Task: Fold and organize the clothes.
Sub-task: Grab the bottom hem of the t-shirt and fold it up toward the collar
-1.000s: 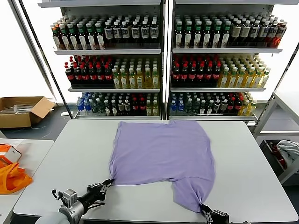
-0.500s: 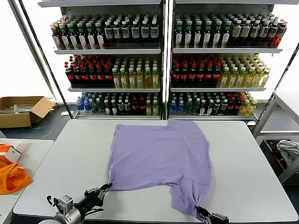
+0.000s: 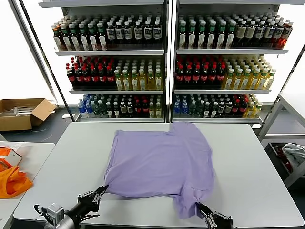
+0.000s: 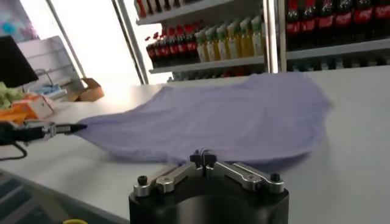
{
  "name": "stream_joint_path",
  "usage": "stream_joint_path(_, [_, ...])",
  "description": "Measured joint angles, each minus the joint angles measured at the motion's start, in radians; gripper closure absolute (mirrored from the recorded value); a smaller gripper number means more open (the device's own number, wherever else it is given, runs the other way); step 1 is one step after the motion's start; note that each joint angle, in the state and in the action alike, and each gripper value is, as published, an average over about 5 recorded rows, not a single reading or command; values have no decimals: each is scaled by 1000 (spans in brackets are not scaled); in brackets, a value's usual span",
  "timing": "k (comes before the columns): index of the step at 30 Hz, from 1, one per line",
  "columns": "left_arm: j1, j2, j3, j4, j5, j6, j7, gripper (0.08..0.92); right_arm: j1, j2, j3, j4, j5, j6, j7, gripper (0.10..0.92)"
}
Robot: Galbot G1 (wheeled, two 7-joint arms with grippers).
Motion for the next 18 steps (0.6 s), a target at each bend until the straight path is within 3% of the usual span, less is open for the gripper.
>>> stream_joint_path(18, [-153, 145, 34, 105, -34, 23, 23, 897, 353, 20, -56, -149, 125, -7, 83, 918])
